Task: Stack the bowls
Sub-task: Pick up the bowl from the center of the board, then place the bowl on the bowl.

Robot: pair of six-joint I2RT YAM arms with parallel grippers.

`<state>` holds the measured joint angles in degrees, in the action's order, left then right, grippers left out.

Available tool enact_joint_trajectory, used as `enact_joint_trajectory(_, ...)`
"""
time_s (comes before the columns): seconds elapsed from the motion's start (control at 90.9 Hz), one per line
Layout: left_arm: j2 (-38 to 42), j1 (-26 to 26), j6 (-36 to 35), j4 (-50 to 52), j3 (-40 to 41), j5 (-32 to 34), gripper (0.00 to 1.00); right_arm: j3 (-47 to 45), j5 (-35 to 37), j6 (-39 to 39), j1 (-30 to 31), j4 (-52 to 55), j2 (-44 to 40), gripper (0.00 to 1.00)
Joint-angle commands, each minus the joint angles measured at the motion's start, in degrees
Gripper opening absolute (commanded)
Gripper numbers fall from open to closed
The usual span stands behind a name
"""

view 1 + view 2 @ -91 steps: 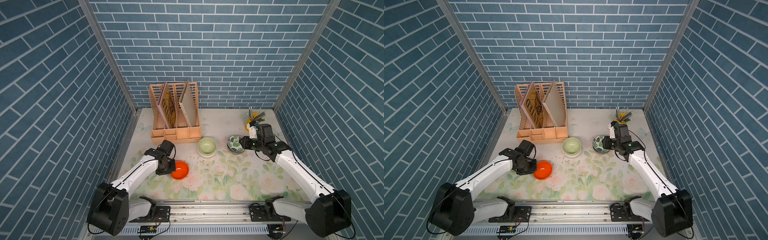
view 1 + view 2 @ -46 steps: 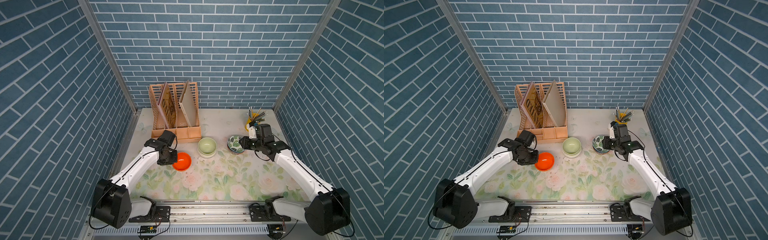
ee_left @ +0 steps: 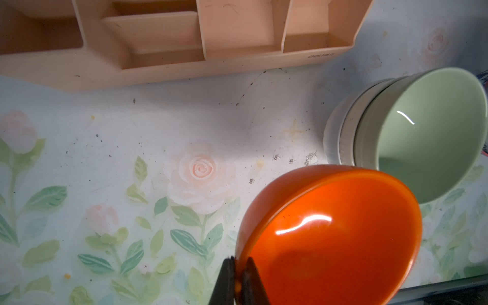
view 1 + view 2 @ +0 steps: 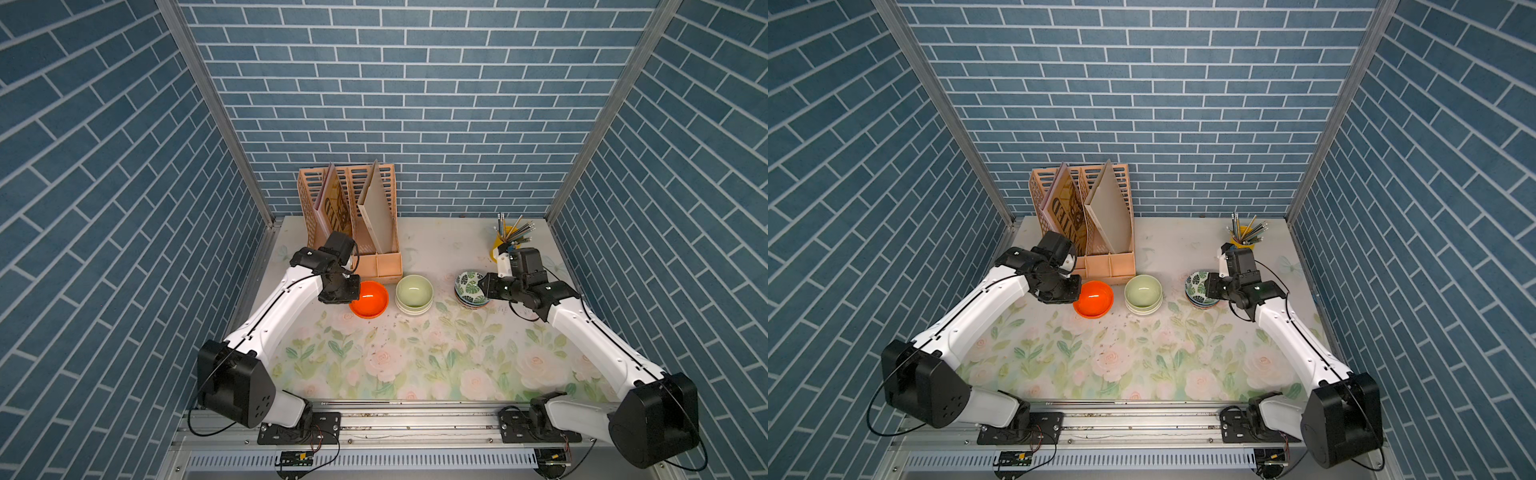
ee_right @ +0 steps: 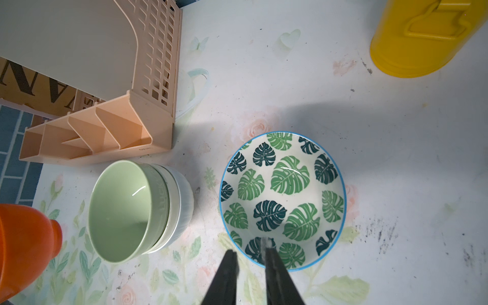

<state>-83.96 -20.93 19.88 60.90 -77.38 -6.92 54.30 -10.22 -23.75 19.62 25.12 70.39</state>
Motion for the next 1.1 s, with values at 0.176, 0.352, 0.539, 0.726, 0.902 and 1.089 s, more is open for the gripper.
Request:
enact_joint_trajectory(0.176, -7.0, -4.5, 0.0, 3.1, -9.5, 0.0, 0.0, 0.9, 0.9, 0.6, 0.4, 1.1, 0.5, 0.24)
enact_joint_trajectory(0.352, -10.4, -6.5, 0.4, 3.5, -14.3, 0.6, 0.0, 0.7, 1.2, 0.5, 0.4, 1.1, 0.3, 0.24)
enact_joint_trajectory(0.539, -11.7, -6.9, 0.5, 3.4, -16.1, 0.4, 0.0, 0.1, 1.4, 0.5, 0.4, 1.0, -0.2, 0.24)
enact_joint_trajectory(0.726, -13.3, -7.9, 0.6, 3.4, -17.9, 0.3, 0.0, 0.2, 1.5, 0.5, 0.4, 1.0, -0.2, 0.24)
enact_joint_trajectory(0.902, -15.4, -8.9, 0.8, 3.2, -20.0, 0.0, 0.0, 0.0, 1.6, 0.6, 0.4, 1.1, -0.2, 0.24)
enact_joint_trajectory(1.089, -18.5, -10.4, 1.0, 2.8, -22.7, -0.1, 0.0, -0.1, 1.7, 0.6, 0.4, 1.2, -0.4, 0.24)
